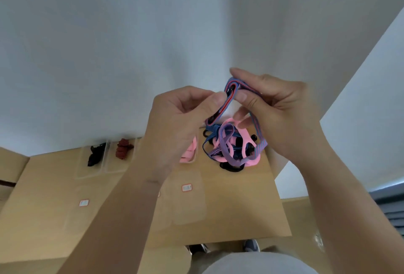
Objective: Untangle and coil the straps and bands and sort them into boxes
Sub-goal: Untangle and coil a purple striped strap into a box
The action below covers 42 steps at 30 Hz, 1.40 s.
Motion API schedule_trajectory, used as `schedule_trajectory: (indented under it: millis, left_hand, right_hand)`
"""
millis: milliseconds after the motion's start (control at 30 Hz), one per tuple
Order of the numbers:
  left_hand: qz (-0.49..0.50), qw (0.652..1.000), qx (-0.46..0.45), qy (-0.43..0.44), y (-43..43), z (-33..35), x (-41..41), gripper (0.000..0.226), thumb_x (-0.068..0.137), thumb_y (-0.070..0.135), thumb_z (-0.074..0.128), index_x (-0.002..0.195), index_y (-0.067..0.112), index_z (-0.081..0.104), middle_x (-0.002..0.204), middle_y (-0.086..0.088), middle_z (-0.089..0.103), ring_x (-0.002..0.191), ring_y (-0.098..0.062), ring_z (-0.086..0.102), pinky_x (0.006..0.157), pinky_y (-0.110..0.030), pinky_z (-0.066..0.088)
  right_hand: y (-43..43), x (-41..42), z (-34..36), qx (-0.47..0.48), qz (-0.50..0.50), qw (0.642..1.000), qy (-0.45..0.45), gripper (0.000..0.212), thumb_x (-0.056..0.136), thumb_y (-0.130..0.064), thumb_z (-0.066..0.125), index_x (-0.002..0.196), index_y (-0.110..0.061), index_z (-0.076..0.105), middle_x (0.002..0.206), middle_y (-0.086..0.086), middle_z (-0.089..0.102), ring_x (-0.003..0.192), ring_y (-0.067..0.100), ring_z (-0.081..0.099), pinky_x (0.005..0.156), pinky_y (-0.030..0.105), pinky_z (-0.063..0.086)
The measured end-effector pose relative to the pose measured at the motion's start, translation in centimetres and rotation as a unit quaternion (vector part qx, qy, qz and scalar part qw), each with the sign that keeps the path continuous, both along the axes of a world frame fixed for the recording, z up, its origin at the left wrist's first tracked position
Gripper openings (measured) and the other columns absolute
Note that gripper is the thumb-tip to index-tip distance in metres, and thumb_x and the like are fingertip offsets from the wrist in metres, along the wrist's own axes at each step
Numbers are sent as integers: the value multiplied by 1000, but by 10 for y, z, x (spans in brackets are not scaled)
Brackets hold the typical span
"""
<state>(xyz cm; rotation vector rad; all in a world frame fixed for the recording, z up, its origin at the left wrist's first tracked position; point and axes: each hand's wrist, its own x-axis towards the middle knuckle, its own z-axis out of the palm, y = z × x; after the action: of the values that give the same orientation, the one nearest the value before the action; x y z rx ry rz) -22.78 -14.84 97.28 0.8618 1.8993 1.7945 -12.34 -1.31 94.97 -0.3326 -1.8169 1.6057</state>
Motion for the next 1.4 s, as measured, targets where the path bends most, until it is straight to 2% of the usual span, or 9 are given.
schedule_trajectory:
  millis: [167, 400, 633, 733, 833, 1133, 1267, 1333, 1400]
  left_hand:
    - [-14, 1000, -4, 19, 9, 6, -16, 17, 89, 9, 75, 105, 7, 73, 86, -1, 79, 73, -8, 73, 67, -17, 53]
    - [-74, 997, -3, 6, 27, 3, -27, 26, 98, 8, 63, 123, 14, 69, 100, -3, 71, 76, -14, 71, 73, -28, 58]
    - [-2, 992, 99, -83, 39, -5, -25, 25, 93, 13, 56, 115, 11, 67, 98, -13, 62, 76, -18, 69, 80, -41, 58]
    - [56, 987, 127, -84, 42, -9, -20, 19, 96, 13, 58, 113, 12, 68, 95, -11, 61, 78, -16, 66, 80, -38, 58]
    - [91, 981, 147, -88, 43, -10, -15, 15, 100, 5, 57, 111, 8, 67, 99, -16, 59, 76, -16, 68, 82, -37, 59]
    - [57, 994, 68, -61, 34, -7, -8, 3, 90, 5, 74, 88, 6, 76, 84, -11, 76, 84, -30, 75, 84, -44, 62]
    - [3, 999, 25, -29, 38, 1, -5, 4, 85, 6, 78, 83, 10, 80, 76, -8, 76, 71, -16, 69, 69, -27, 59]
    - [-11, 999, 12, -31, 41, 6, 0, 2, 84, 8, 79, 83, 7, 79, 74, -5, 76, 62, -6, 63, 58, -13, 52]
    - [-3, 1000, 10, -19, 45, 5, 4, 5, 82, 15, 82, 81, 10, 80, 72, -8, 75, 58, -5, 57, 54, -12, 48]
  right_hand:
    - [-4, -13, 11, -7, 43, 999, -7, 45, 98, 7, 53, 123, -29, 63, 98, 14, 59, 71, 3, 67, 64, 15, 53]
    - [-1, -23, 15, -53, 25, 998, -14, 39, 95, -1, 53, 115, -28, 71, 112, 13, 64, 93, 10, 64, 74, 19, 51]
    - [3, -27, 2, -149, 3, 989, -26, 22, 99, -10, 60, 114, -17, 75, 103, 5, 76, 86, 17, 67, 68, 29, 51]
    - [7, -24, 0, -208, 31, 978, -12, 20, 98, -8, 59, 111, -12, 75, 96, 10, 75, 76, 19, 66, 69, 35, 48]
    - [10, -21, -5, -265, 28, 964, 23, 19, 95, -1, 61, 106, -8, 75, 89, 12, 75, 76, 21, 67, 69, 30, 51]
    - [24, -13, 2, -196, -22, 977, 81, 9, 97, 0, 59, 103, -1, 67, 93, 16, 76, 70, 19, 66, 73, 28, 55]
    - [33, -9, 9, -195, 1, 977, 89, 9, 97, 1, 59, 91, -5, 55, 90, 17, 76, 75, 24, 65, 72, 29, 52]
    - [40, -7, 11, -186, 18, 979, 83, 12, 96, -1, 61, 88, -6, 54, 80, 8, 76, 91, 29, 67, 79, 37, 51]
    - [43, -5, 13, -184, 42, 979, 81, 10, 91, -5, 66, 85, -8, 57, 84, 16, 73, 100, 31, 68, 88, 46, 51]
